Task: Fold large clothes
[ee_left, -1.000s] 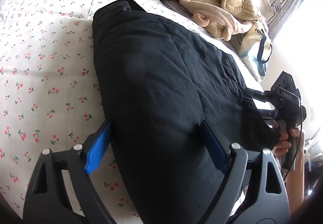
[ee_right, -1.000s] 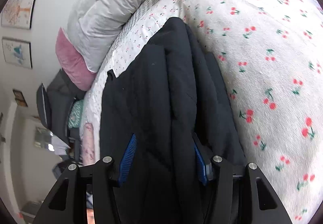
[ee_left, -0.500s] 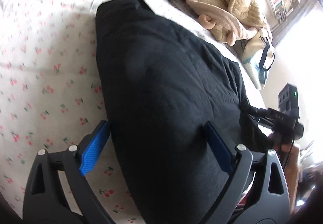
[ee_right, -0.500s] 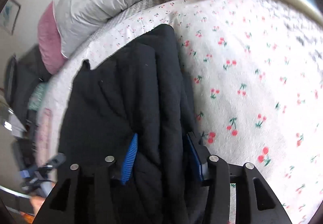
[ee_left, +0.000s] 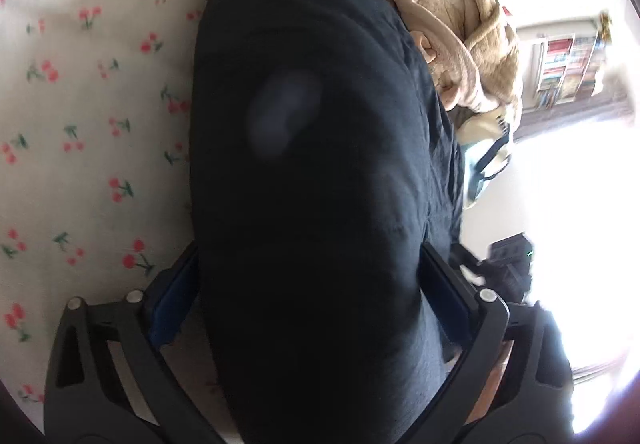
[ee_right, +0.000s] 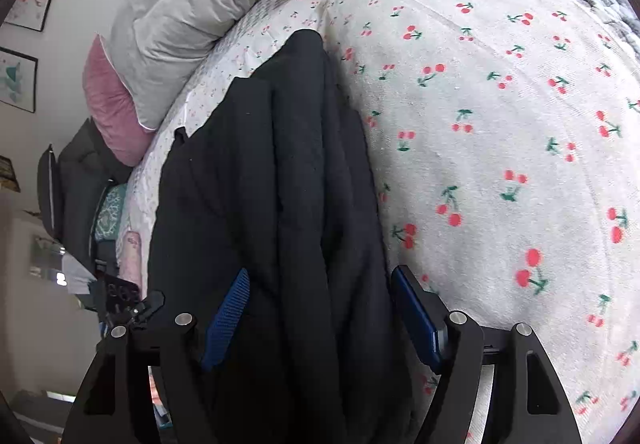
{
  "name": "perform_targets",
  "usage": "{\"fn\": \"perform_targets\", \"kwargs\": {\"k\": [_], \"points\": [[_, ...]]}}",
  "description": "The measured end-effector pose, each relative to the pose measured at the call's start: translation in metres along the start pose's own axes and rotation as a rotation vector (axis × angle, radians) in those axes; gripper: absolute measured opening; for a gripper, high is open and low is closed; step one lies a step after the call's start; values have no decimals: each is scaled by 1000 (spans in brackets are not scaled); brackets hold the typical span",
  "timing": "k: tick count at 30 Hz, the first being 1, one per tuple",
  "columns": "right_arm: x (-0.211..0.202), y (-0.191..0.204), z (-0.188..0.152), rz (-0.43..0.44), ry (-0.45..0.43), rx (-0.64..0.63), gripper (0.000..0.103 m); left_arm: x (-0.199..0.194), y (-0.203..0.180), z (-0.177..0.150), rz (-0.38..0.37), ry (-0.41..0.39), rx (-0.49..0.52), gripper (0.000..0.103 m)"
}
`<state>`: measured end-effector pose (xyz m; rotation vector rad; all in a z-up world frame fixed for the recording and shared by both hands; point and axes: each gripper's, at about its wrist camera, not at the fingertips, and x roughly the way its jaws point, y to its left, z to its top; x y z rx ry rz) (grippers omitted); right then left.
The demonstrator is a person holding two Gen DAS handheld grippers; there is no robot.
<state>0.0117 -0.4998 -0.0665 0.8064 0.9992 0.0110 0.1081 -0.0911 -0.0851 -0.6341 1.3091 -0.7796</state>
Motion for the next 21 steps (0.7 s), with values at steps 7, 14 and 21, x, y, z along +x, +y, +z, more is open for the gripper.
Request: {"fn": "perform_targets", "kwargs": {"k": [7, 14, 21], "points": [[-24, 36, -1, 237, -43, 11, 26, -45, -46, 7, -10, -96, 105, 65], [-18, 48, -21, 28, 22, -11, 51, -61, -38, 5, 241, 21, 268, 85], [-15, 33, -23, 76, 0, 85, 85, -57, -9, -3, 261, -7, 195, 97]]}}
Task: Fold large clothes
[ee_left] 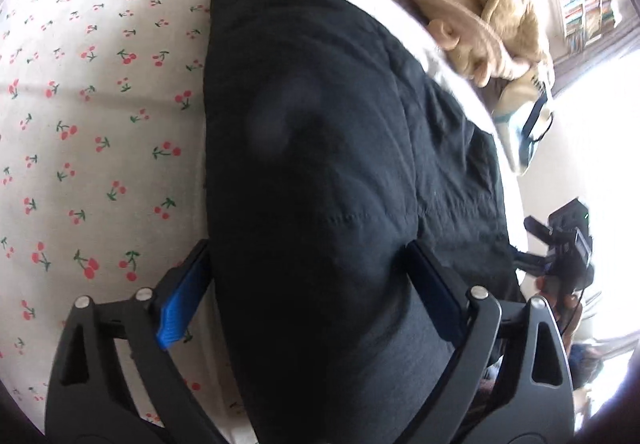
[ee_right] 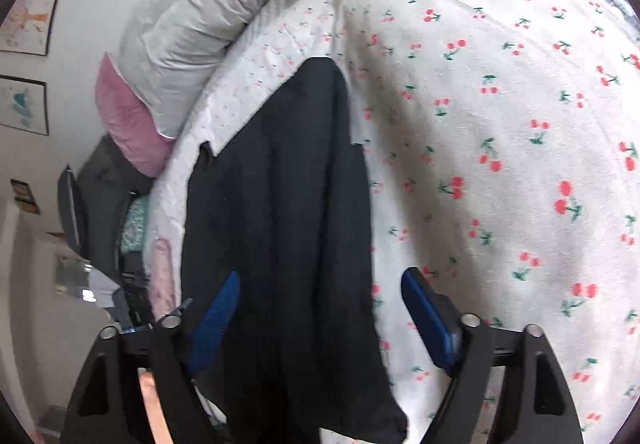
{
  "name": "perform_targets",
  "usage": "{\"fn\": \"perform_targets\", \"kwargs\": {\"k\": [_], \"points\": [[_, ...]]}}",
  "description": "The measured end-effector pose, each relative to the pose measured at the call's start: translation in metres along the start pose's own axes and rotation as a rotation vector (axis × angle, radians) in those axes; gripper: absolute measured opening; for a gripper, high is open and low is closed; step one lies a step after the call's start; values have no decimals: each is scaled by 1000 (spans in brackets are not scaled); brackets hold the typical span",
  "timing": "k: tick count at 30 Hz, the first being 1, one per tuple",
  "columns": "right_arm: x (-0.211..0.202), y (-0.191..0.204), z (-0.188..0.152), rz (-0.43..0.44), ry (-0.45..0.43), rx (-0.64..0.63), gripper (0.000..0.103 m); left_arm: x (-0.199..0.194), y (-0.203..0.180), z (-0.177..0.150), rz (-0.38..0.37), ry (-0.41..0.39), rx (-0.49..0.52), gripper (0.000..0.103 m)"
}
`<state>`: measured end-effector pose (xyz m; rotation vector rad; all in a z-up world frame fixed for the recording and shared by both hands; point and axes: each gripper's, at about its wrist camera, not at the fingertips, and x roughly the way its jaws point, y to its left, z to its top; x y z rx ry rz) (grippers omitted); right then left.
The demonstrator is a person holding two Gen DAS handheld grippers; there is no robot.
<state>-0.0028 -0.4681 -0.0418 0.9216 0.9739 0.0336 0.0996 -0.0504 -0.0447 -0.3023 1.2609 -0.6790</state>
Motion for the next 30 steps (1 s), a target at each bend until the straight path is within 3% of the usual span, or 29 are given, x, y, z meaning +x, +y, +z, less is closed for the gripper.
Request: {"fn": "perform_targets", "kwargs": {"k": [2, 6, 9, 11, 12, 13, 15, 18, 23, 27, 29, 30], "points": [[12, 5, -2, -31, 21, -24, 86, 6, 10, -3, -26, 25, -28, 100], [46, 0, -4, -82, 99, -51, 87, 22, 29, 0, -154, 75, -151, 100], [71, -2, -6, 31, 134, -24, 91, 26, 36, 0, -197, 62, -189, 100], [83, -4, -9, 52, 164, -31, 89, 24, 36, -2, -198, 52, -187, 95], [82, -1, -10, 46, 142, -53, 80, 21, 32, -2, -186, 37, -172, 89], [79, 2, -10, 47, 121, -64, 64, 17, 26, 0, -159, 21, -152, 86], [66, 14, -11, 42, 74, -104, 51, 14, 4, 6, -86, -5, -95, 81], [44, 28, -20, 37, 13, -171, 43, 5, -14, 10, -31, -37, -42, 75], [-5, 55, -30, -1, -124, -249, 43, -2, -50, 23, -73, -84, 37, 69], [-65, 63, -42, -44, -291, -290, 43, -1, -83, 31, -169, -121, 117, 70], [-80, 52, -43, -63, -334, -250, 51, 8, -97, 37, -182, -137, 161, 80], [-83, 38, -39, -132, -341, -200, 63, 17, -101, 40, -145, -149, 186, 92]]}}
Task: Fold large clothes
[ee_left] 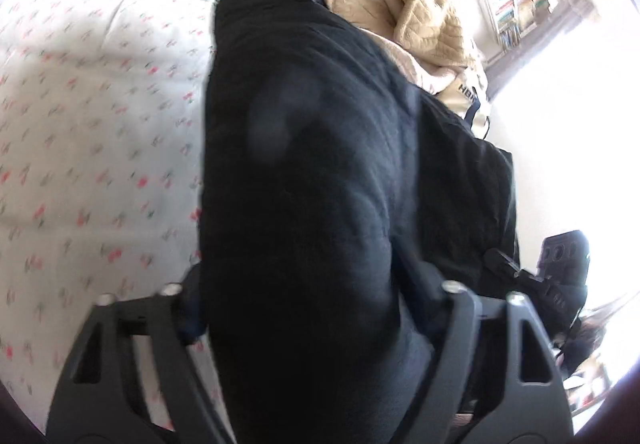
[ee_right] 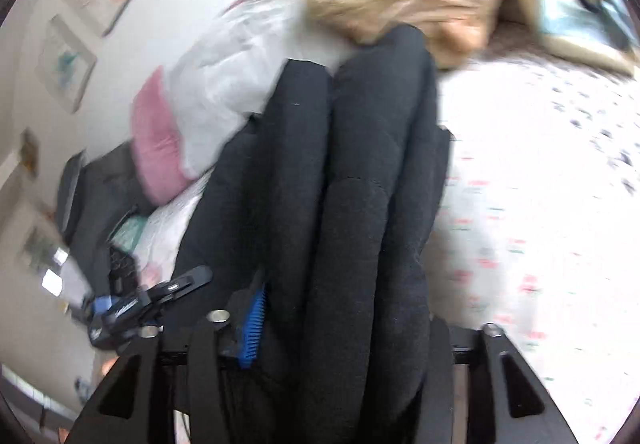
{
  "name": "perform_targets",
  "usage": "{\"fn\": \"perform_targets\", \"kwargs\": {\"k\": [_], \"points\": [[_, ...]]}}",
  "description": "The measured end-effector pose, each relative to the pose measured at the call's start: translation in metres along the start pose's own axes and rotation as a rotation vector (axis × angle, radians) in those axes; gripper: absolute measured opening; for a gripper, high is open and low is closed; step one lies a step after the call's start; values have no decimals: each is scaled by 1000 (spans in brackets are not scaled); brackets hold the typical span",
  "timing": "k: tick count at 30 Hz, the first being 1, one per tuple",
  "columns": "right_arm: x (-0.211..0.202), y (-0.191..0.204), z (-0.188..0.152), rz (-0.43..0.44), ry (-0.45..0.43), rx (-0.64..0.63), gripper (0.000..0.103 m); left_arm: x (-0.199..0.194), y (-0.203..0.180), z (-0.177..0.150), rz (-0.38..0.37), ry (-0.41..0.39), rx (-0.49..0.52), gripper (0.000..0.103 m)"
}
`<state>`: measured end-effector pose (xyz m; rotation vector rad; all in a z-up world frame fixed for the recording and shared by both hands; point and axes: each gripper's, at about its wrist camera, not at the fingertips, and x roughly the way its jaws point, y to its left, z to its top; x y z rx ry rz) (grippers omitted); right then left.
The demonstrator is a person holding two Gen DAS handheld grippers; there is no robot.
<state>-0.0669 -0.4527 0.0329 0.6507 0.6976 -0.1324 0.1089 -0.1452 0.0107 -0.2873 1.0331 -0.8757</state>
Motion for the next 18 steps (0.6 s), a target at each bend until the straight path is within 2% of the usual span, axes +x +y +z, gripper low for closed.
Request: {"fn": "perform_targets", "kwargs": {"k": [1, 2, 3, 4, 6, 7, 9, 11, 15, 17, 18], "points": [[5, -6, 0, -72, 11, 14, 73, 8, 2, -2, 68, -9, 18, 97], [11, -17, -2, -165, 31, 25, 74, 18, 8, -6, 166, -9, 23, 97], [20, -32, -4, -266, 77, 42, 74, 28, 14, -11, 216, 23, 12, 97], [26, -37, -6, -286, 100, 59, 75, 34, 19, -14, 214, 52, -7, 97], [20, -43, -4, -210, 102, 118, 75, 33, 30, -18, 134, 64, -88, 97], [16, -42, -3, -200, 98, 126, 75, 31, 31, -18, 121, 68, -111, 97], [4, -32, -2, -186, 55, 100, 75, 23, 26, -21, 100, 49, -102, 97], [-5, -20, 5, -199, 23, 73, 75, 15, 14, -24, 137, 33, -56, 97], [-20, -3, 4, -261, -28, 43, 75, -8, -21, -34, 209, -56, 91, 97], [-31, 13, -5, -290, -49, -30, 79, -15, -39, -41, 262, -68, 158, 97], [-36, 24, -10, -316, -56, -66, 85, -16, -43, -40, 284, -69, 177, 97]]}}
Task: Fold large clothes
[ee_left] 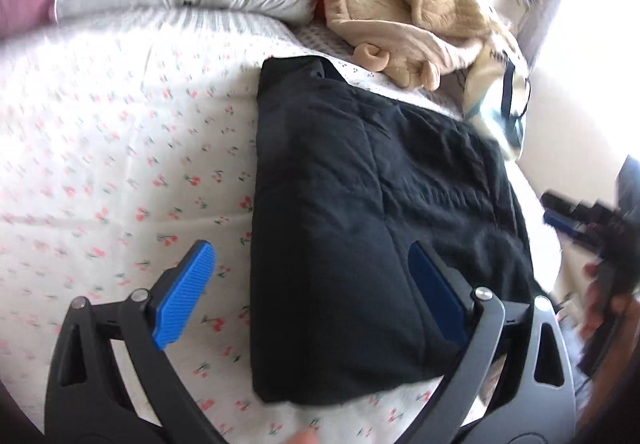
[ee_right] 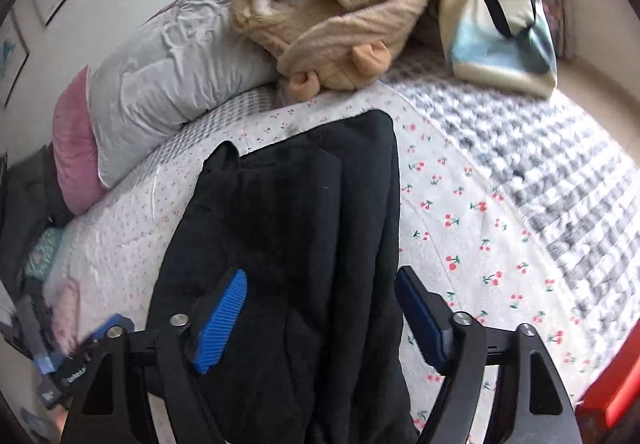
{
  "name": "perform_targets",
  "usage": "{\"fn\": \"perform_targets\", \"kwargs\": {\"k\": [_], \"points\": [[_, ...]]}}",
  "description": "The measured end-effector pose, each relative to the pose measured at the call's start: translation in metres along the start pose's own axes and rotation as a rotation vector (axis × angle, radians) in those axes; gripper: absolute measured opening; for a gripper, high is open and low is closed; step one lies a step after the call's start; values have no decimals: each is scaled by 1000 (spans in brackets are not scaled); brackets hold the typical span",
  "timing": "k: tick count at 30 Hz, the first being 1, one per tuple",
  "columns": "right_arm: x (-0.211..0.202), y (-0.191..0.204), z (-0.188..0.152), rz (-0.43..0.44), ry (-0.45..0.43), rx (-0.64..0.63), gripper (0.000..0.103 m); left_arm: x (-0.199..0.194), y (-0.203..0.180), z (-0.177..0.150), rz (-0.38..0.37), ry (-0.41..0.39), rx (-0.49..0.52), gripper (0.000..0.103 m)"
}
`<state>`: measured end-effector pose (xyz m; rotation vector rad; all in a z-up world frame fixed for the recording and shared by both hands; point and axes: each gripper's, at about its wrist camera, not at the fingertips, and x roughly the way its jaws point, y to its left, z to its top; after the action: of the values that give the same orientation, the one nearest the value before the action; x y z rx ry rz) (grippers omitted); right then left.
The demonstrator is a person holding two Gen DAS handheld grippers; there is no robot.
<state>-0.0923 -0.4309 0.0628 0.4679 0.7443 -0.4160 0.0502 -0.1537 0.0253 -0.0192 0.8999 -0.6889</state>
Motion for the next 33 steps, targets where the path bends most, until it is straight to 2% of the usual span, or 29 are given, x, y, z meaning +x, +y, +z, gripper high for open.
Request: {"fn": "perform_targets", "kwargs": {"k": [4, 7, 13, 17, 19, 22, 26, 33], "points": [[-19, 30, -18, -81, -52, -84, 88, -18, -16, -14, 109, 7, 58, 98], [-24, 47, -41, -130, -34, -117, 89, -34, -26, -26, 166, 6, 82, 98], [-28, 71, -91, -176, -13, -155, 89, -52, -49, -52, 193, 34, 127, 98], [-20, 72, -114, -236, -22, -145, 89, -56, -59, -65, 172, 41, 130, 98], [-10, 71, -124, -263, 6, -138, 89, -55, -63, -70, 166, 48, 148, 98], [1, 73, -125, -255, 59, -131, 89, -48, -67, -76, 183, 66, 166, 98], [0, 77, -124, -308, 25, -158, 89, -40, -66, -80, 181, 103, 141, 98], [3, 76, -124, -314, 39, -148, 89, -40, -63, -81, 187, 107, 136, 98]]}}
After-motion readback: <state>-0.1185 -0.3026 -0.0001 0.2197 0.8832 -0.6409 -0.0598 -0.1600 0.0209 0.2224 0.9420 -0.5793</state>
